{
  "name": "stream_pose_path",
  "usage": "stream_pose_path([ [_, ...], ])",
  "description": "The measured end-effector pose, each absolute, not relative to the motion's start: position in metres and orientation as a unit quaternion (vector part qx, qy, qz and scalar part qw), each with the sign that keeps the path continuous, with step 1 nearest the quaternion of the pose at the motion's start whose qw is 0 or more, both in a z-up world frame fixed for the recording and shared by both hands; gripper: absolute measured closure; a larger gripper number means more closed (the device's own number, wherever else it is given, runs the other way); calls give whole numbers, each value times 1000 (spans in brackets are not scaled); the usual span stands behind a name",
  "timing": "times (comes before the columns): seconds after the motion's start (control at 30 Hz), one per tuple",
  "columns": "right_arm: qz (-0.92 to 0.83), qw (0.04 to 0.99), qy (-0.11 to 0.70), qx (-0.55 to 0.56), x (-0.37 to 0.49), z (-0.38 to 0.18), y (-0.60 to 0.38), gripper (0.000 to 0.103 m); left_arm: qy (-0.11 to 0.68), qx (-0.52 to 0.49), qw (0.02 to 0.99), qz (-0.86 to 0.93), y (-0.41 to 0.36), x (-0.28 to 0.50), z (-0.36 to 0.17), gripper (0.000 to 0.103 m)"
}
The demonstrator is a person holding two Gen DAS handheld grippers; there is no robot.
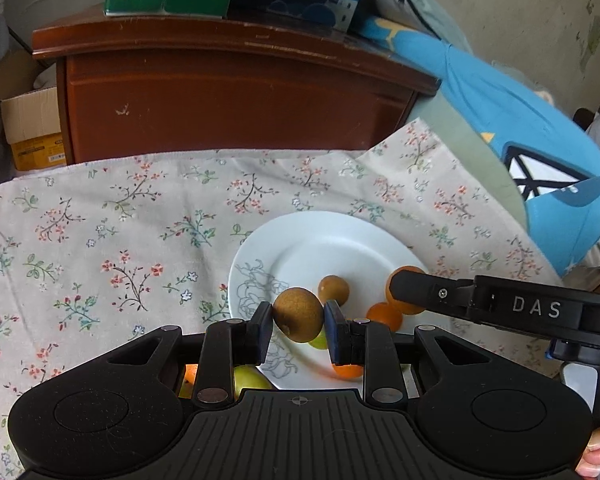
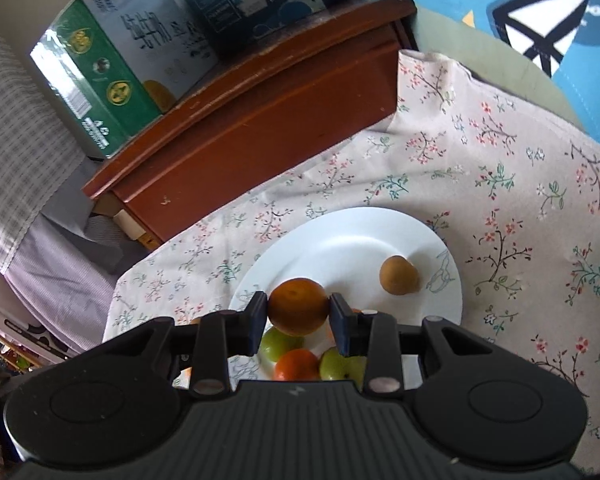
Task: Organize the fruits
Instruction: 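Carry the kiwi and tangerine onto the white plate and open both tools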
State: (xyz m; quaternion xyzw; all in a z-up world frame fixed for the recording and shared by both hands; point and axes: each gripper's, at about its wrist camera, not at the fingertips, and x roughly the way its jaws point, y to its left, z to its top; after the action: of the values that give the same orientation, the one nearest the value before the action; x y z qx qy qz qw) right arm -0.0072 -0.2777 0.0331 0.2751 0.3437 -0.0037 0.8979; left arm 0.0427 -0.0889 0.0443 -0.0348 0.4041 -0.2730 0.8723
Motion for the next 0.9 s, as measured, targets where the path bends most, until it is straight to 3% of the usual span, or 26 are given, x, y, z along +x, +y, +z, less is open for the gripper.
stream_pose_path([
  [0.43,-27,883,361,300,8,14,-288,67,412,-35,871,-265,-99,52,36,74],
  [0.47,-29,883,359,300,9,13,-288,67,412,-40,871,-266,-98,53,37,72],
  [0.53,-32,884,355,302,8,15,-289,67,405,-47,875,-260,-95,52,42,47],
  [0.57,-32,885,352,304,9,16,-289,67,398,-51,879,-256,-93,51,45,42],
  [0.67,-32,888,343,305,7,20,-291,67,385,-52,886,-253,-88,51,55,36],
  [0.73,-34,890,338,304,6,23,-292,66,384,-54,888,-247,-85,51,61,23],
  [0.9,-31,890,337,307,4,26,-292,66,387,-54,888,-241,-73,49,73,17],
])
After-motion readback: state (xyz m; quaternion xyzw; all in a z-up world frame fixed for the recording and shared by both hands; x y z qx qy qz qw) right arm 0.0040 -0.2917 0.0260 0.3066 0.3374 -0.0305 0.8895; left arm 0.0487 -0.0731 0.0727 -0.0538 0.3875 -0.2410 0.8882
